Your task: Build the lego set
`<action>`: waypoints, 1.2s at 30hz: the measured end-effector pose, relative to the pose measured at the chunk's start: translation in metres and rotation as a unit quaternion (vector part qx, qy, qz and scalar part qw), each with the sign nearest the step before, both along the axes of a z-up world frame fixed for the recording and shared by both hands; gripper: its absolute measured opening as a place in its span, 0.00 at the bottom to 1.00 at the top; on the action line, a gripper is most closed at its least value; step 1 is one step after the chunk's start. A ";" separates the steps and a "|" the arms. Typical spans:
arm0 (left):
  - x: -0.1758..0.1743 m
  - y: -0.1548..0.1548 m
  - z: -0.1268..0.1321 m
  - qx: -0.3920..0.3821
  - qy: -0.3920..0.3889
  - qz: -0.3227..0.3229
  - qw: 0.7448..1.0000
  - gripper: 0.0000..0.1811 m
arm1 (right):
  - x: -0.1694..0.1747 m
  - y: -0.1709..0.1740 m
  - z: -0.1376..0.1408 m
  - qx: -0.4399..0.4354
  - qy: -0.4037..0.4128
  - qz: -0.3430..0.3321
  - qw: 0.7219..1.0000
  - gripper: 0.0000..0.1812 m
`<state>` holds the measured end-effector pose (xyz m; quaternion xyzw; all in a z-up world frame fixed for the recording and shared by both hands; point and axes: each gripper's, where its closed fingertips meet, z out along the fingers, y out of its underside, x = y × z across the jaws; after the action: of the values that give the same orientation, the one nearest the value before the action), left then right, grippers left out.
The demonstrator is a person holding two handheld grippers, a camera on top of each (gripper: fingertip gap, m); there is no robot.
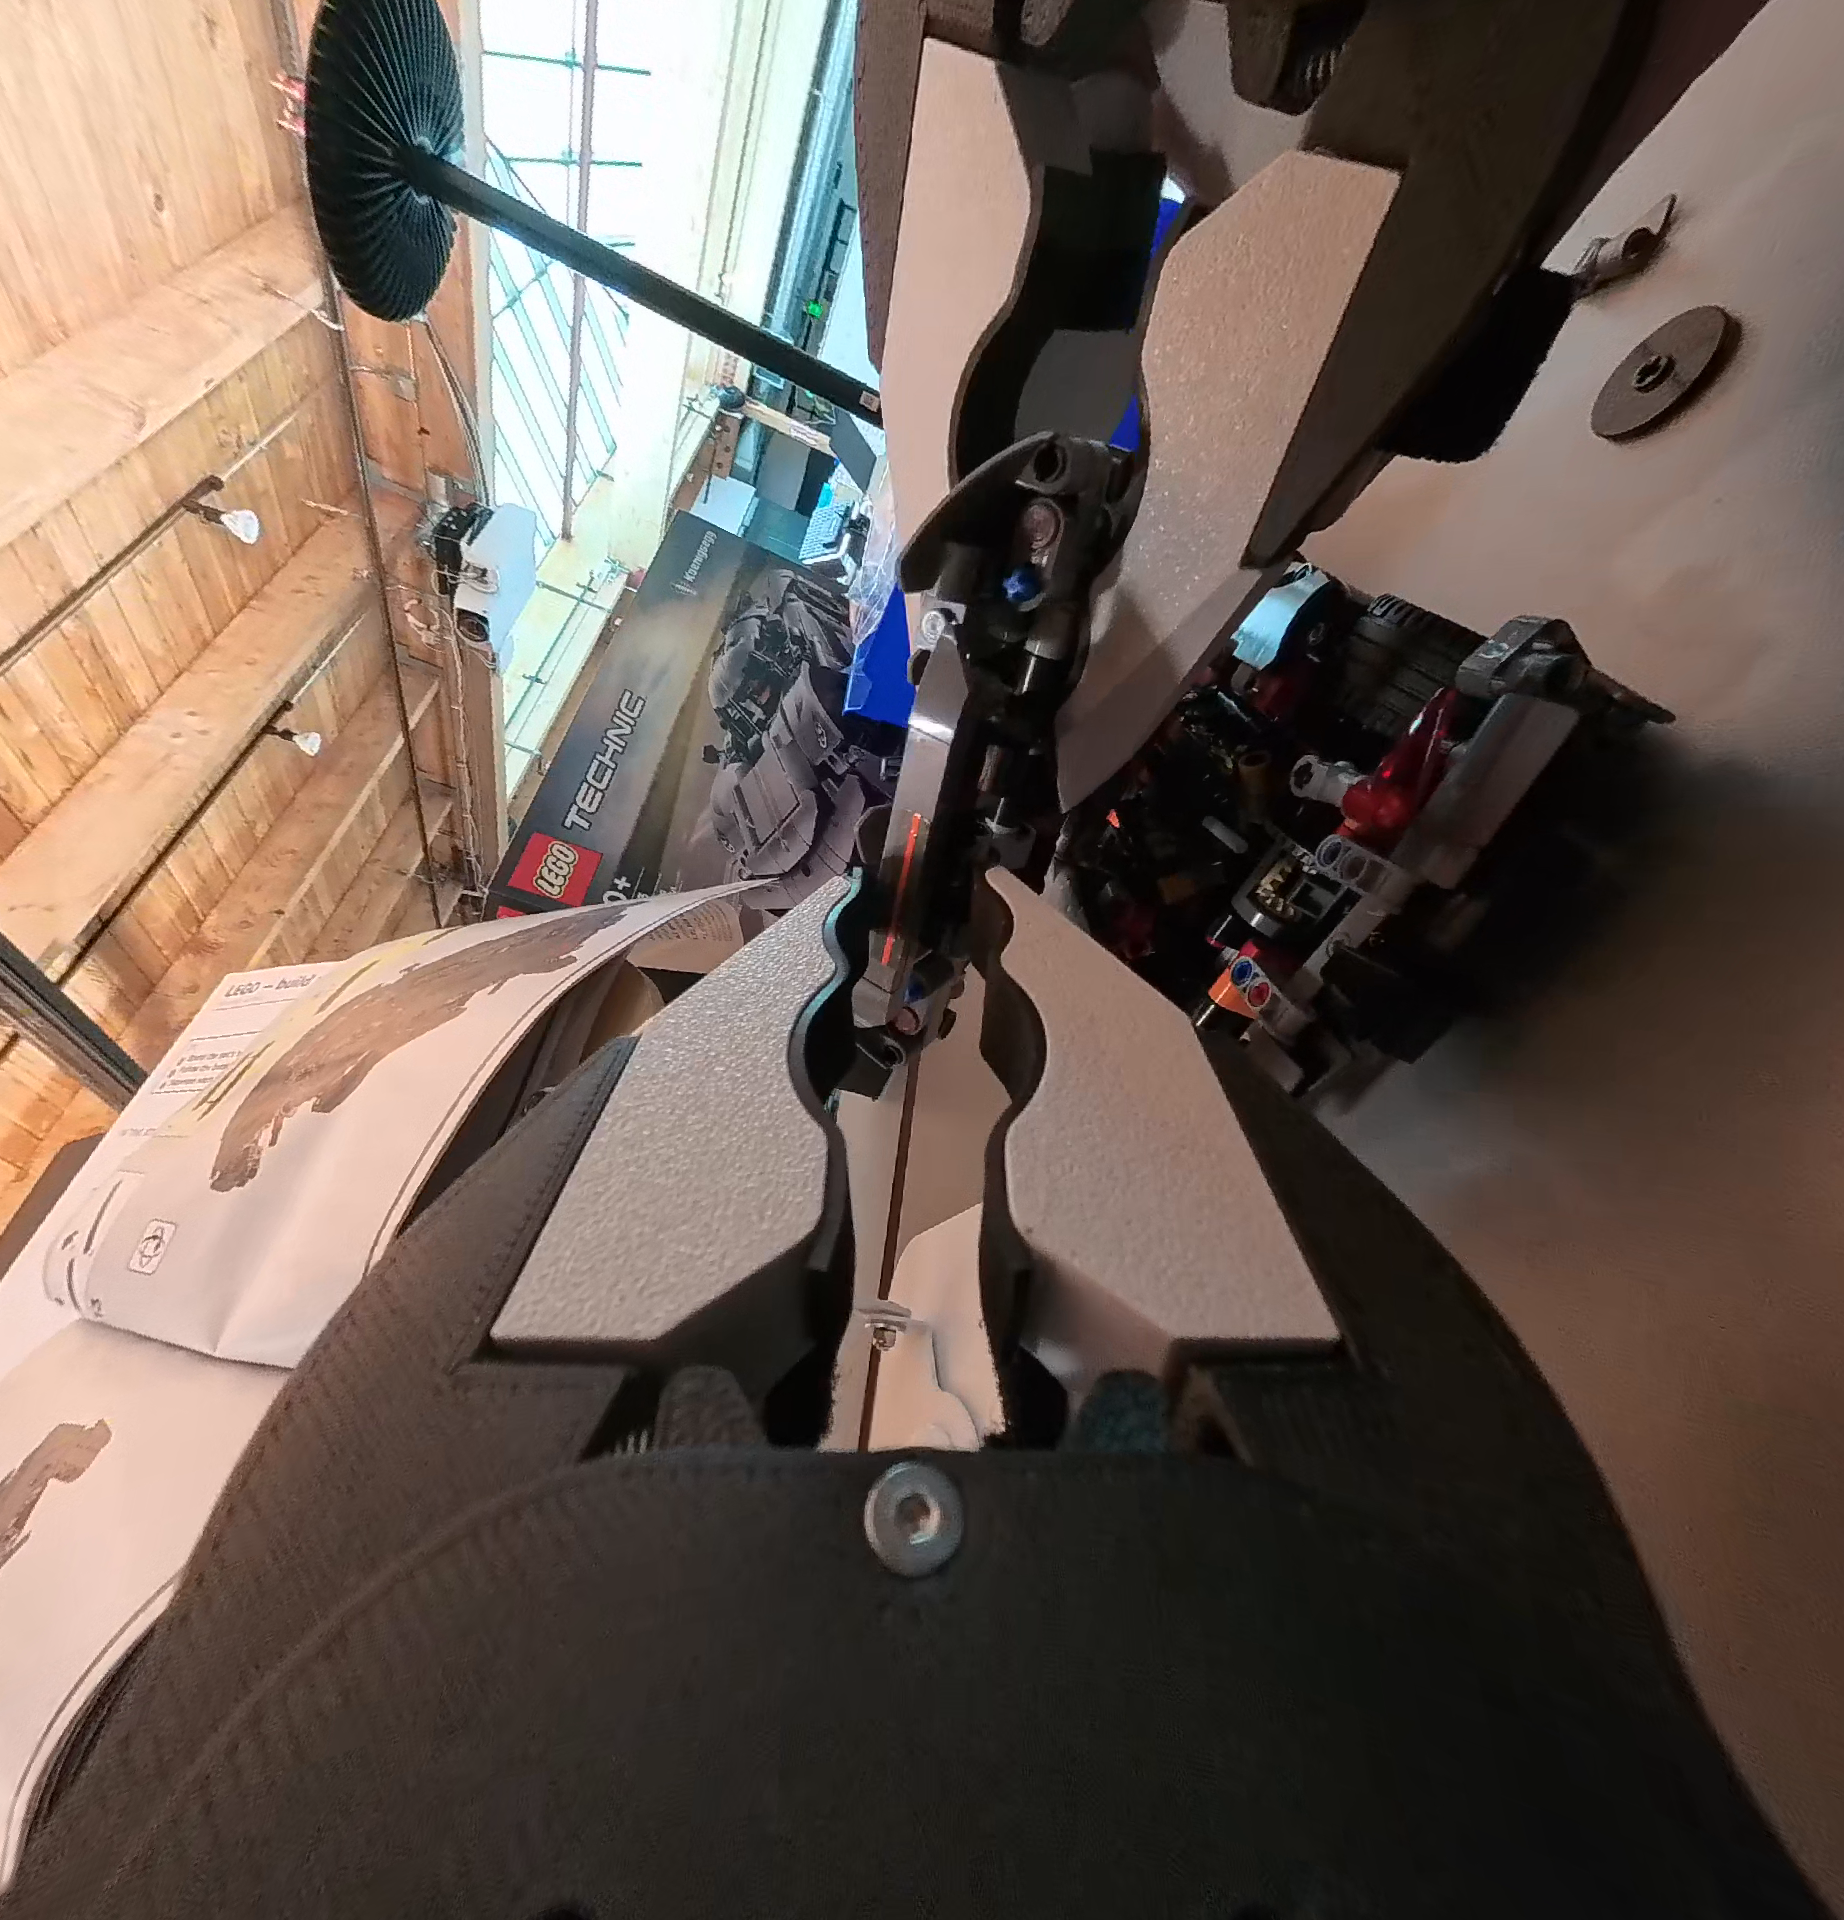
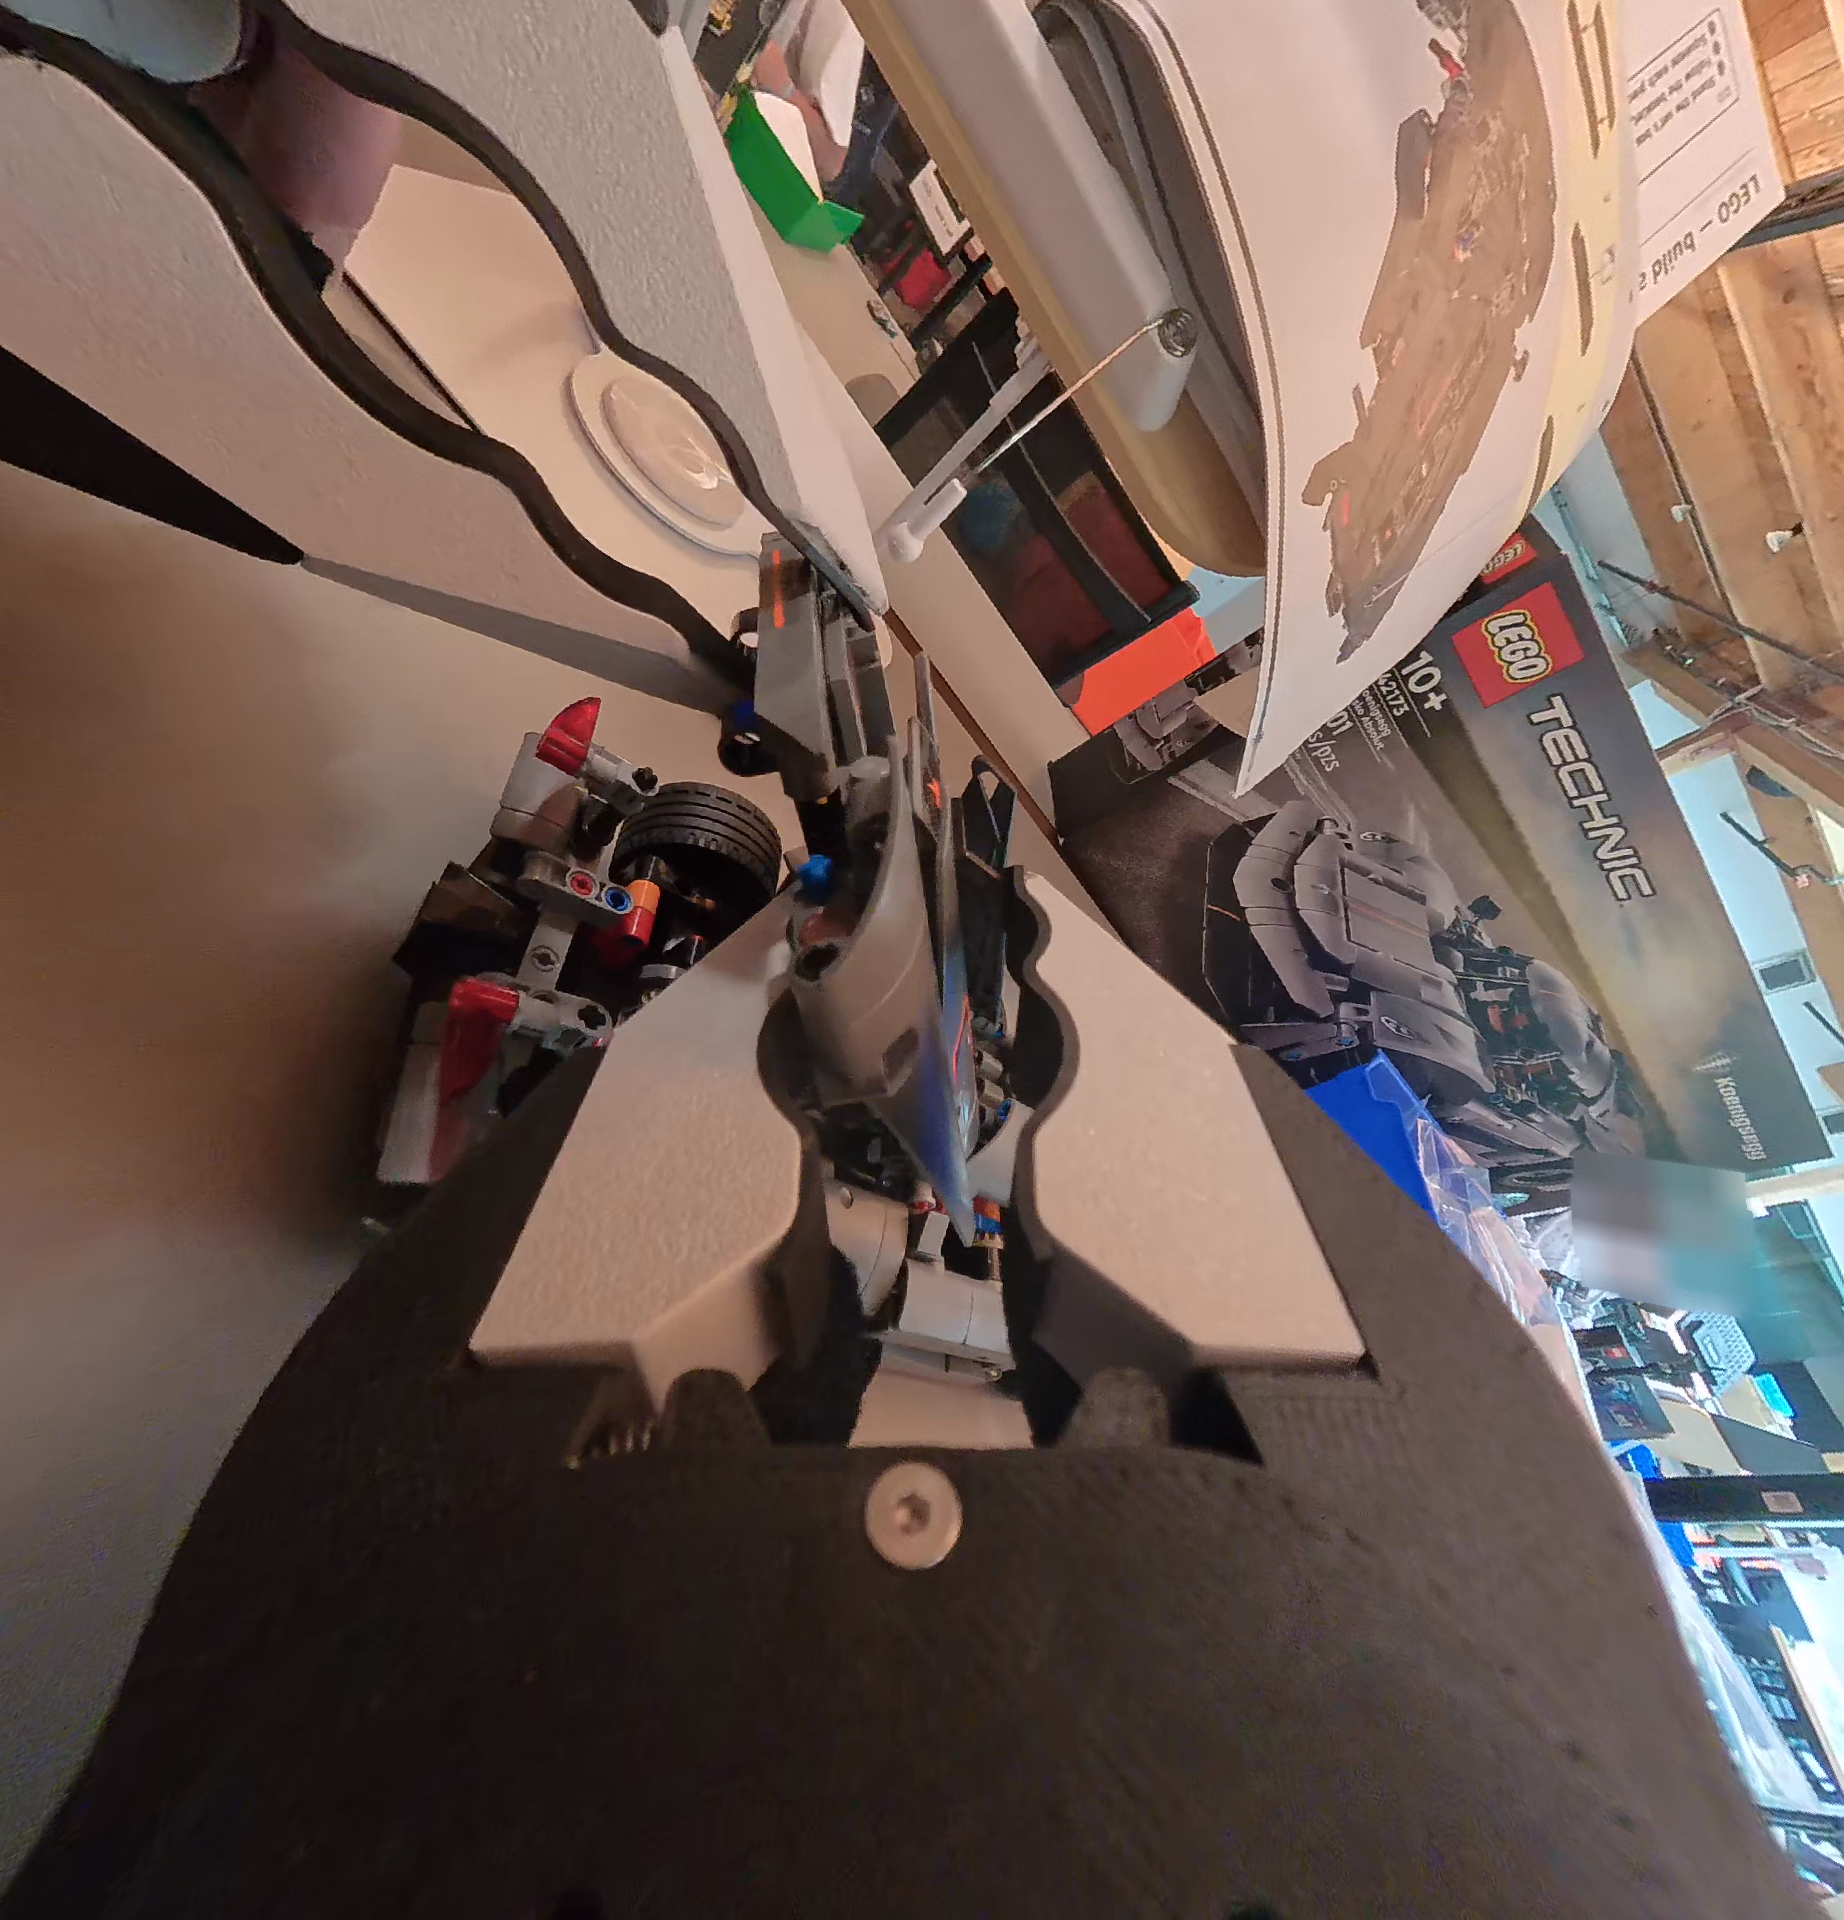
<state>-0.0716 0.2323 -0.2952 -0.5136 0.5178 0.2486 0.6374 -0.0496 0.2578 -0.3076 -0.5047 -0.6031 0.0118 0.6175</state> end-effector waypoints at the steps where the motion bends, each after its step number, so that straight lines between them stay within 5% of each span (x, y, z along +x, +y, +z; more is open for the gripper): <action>1: 0.000 0.000 0.000 -0.002 -0.001 0.000 1.000 0.09 | 0.000 0.000 0.000 0.000 0.001 -0.001 1.000 0.17; 36: 0.000 0.003 0.003 0.003 -0.014 0.007 1.000 0.09 | 0.000 0.001 0.000 -0.040 -0.011 0.004 0.999 0.14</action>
<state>-0.0714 0.2356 -0.2922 -0.5183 0.5046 0.2477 0.6445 -0.0498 0.2593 -0.3078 -0.5267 -0.6108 0.0331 0.5903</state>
